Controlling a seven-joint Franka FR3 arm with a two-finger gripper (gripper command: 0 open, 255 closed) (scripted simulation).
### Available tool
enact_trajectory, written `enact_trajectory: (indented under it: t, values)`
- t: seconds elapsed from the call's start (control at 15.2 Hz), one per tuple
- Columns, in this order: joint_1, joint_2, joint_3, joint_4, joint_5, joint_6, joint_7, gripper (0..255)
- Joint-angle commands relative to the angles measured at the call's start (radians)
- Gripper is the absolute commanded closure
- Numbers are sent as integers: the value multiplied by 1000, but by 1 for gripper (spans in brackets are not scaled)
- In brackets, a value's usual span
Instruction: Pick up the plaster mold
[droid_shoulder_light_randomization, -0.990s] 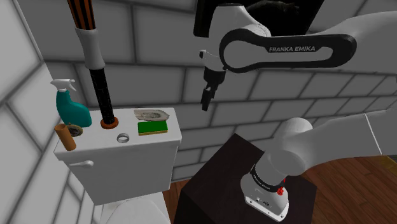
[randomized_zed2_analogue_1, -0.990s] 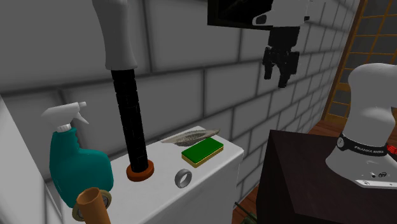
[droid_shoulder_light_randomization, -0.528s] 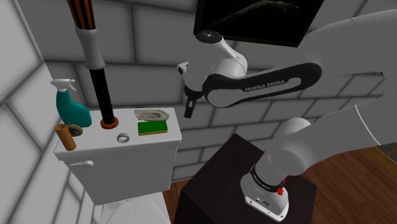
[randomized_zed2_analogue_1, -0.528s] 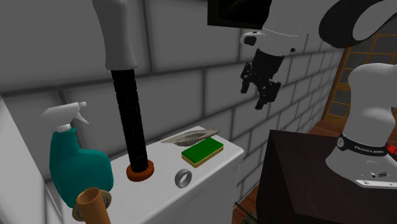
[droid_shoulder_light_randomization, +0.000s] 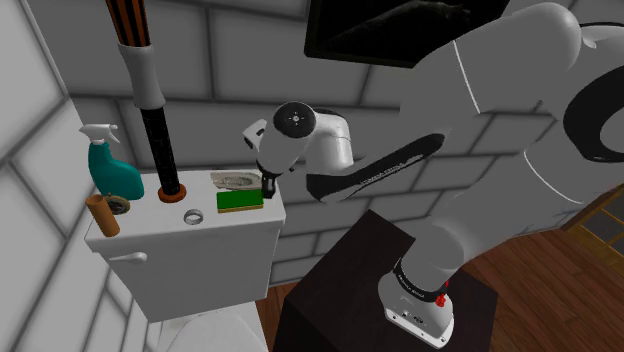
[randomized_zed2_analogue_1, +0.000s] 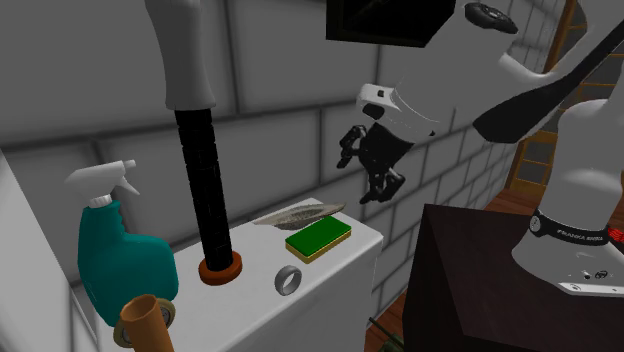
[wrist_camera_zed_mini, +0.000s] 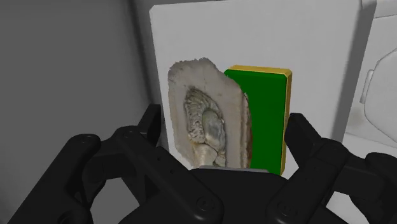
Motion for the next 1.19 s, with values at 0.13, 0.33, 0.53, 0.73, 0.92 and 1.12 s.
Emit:
enact_trajectory:
  t: [0.13,0.33,0.53,0.73,0.92,1.12]
  values:
    - [-140,142,149,79,-417,29,272,0]
    - [-152,193,160,87,-510,17,355,0]
    - [-159,246,168,97,-601,0,435,0]
    - [-159,274,169,103,-646,-12,474,0]
    - [-159,273,169,102,-643,-11,472,255]
    - [-159,273,169,102,-644,-11,473,255]
